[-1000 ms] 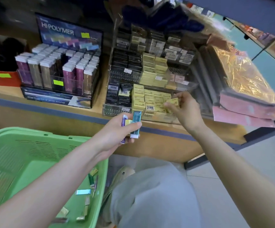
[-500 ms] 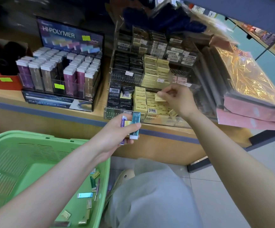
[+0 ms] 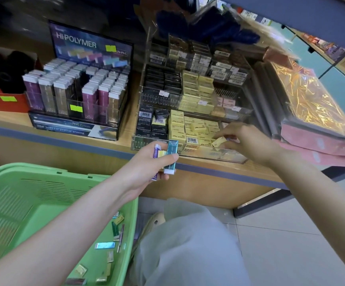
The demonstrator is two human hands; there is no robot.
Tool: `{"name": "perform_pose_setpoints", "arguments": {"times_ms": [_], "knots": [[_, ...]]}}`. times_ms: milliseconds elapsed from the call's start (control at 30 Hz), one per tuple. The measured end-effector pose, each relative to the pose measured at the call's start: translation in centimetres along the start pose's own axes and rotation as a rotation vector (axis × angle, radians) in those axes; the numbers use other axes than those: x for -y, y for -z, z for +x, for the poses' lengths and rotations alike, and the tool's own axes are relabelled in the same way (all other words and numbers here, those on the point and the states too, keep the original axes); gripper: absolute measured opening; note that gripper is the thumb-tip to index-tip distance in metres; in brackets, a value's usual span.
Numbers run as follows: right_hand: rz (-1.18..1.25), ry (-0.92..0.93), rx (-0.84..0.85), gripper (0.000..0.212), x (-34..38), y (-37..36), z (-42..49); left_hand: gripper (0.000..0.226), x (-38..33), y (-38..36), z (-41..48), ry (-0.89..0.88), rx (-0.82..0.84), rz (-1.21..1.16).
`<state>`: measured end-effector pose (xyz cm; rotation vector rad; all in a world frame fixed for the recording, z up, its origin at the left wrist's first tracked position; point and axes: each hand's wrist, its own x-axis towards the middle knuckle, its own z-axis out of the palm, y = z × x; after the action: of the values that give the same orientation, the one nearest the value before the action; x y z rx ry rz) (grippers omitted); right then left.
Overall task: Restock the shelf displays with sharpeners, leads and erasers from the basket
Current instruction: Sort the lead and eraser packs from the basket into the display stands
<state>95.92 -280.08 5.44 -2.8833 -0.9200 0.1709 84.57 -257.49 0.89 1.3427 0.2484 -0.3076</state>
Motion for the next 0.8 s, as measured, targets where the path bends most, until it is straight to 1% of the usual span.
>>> {"name": "perform_pose_setpoints", "arguments": {"times_ms": [67, 167, 300, 400, 500, 633, 800], "knots": [[-0.033, 0.024, 0.007, 0.027, 0.0, 0.3, 0.1, 0.023, 0.0, -0.3, -0.1, -0.001, 0.009, 0.004], [0.009, -0.003, -0.015, 0.015, 0.3, 0.3, 0.5, 0.023, 0.0, -0.6, -0.1, 0.002, 0.008, 0.013], [0.183, -0.166, -0.089, 0.01, 0.1, 0.3, 0.7, 0.024, 0.0, -0.6, -0.2, -0.004, 0.012, 0.011], [0.221, -0.222, -0.14, 0.01, -0.1, 0.3, 0.5, 0.023, -0.1, -0.6, -0.2, -0.004, 0.014, 0.015], [0.202, -0.21, -0.158, 0.008, 0.3, -0.2, 0.6, 0.021, -0.1, -0.5, -0.2, 0.007, 0.004, 0.009], [0.057, -0.138, -0.128, 0.007, 0.1, -0.6, 0.5, 0.019, 0.1, -0.6, -0.2, 0.015, 0.0, 0.014], [0.008, -0.093, -0.076, 0.016, 0.3, -0.8, 0.2, 0.021, 0.2, -0.6, -0.3, 0.021, -0.008, 0.018]]}}
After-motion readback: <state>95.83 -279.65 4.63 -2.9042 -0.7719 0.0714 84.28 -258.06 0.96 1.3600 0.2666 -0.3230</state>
